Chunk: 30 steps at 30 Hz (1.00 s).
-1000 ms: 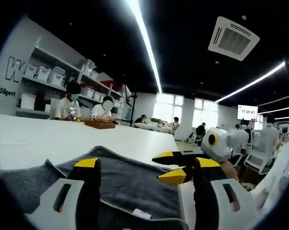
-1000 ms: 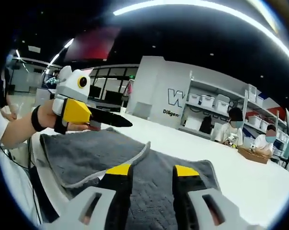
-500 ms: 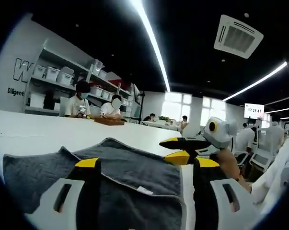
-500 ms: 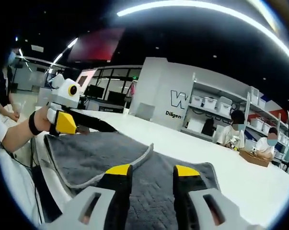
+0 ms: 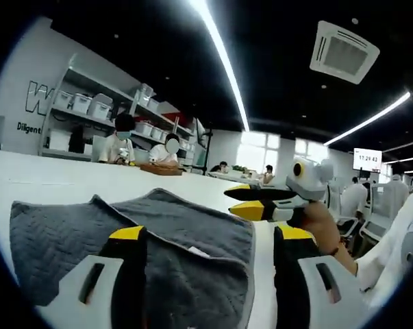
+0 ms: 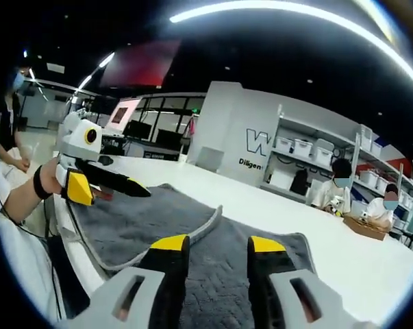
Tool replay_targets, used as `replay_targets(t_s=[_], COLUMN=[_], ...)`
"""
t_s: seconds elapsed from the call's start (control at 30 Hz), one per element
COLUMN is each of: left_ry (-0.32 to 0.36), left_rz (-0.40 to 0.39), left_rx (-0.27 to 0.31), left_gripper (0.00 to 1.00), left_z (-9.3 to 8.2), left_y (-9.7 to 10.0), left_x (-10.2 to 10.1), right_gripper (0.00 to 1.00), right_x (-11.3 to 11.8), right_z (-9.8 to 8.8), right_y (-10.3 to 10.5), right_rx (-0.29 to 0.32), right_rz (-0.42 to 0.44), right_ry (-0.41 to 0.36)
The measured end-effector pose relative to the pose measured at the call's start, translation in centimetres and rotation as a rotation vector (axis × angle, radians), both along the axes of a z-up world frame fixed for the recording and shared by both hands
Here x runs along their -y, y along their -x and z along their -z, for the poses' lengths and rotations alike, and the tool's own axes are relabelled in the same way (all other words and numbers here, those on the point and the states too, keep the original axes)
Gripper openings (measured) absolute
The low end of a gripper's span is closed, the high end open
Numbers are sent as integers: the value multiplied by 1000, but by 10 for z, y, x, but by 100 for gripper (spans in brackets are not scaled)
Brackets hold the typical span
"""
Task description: Open the folded towel by lifting each exposed corner and separating the folded layers until the towel lies flat within the target outline without major curled edges
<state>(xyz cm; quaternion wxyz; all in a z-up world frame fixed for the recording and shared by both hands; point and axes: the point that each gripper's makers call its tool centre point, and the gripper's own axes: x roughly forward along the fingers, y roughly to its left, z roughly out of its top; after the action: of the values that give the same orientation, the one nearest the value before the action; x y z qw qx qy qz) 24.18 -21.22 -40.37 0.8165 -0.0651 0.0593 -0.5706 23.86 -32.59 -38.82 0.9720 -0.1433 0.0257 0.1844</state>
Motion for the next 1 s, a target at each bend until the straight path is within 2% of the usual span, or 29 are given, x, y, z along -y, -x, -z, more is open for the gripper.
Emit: replay_targets(t_s=[0.07, 0.23, 0.3, 0.4, 0.47, 0.57, 0.6, 0.67, 0.73, 0.8, 0.9, 0.93, 1.0], left_ry=[-30, -60, -75, -133, -151, -172, -211, -215, -236, -291, -279, -293, -326], left_rz=[-12, -52, -75, -79, -91, -94, -49, -68, -69, -71, -89, -96, -88], left_rx=[36, 46, 68, 99, 87, 98, 154, 95, 145, 206, 204, 230, 239], left_gripper=[73, 71, 70, 70, 67, 65, 62, 59, 63, 62, 61, 61, 61], left_z=[2, 8, 11, 19, 24, 30, 34, 39, 39, 42, 41, 42, 47], left_y=[2, 10, 12, 18, 20, 24, 28, 27, 27, 30, 30, 29, 31], left_x=[-1, -2, -2, 2, 4, 9, 14, 15, 19, 21, 24, 25, 26], right_gripper=[30, 31, 31, 31, 30, 30, 30, 30, 30, 31, 30, 30, 30], right_x=[-1, -2, 0, 2, 2, 4, 4, 3, 2, 2, 2, 2, 1], right_z=[0, -2, 0, -3, -4, -4, -4, -2, -1, -2, -2, -1, -1], right_y=[1, 1, 1, 3, 4, 2, 2, 1, 1, 1, 1, 1, 1], right_rx=[2, 6, 2, 8, 12, 11, 11, 7, 2, 4, 3, 3, 3], right_rz=[-3, -7, -2, -1, -3, 4, 4, -5, -9, -10, -10, -10, -12], right_ry=[5, -5, 0, -11, -14, -9, -9, -15, -18, -14, -18, -17, -13])
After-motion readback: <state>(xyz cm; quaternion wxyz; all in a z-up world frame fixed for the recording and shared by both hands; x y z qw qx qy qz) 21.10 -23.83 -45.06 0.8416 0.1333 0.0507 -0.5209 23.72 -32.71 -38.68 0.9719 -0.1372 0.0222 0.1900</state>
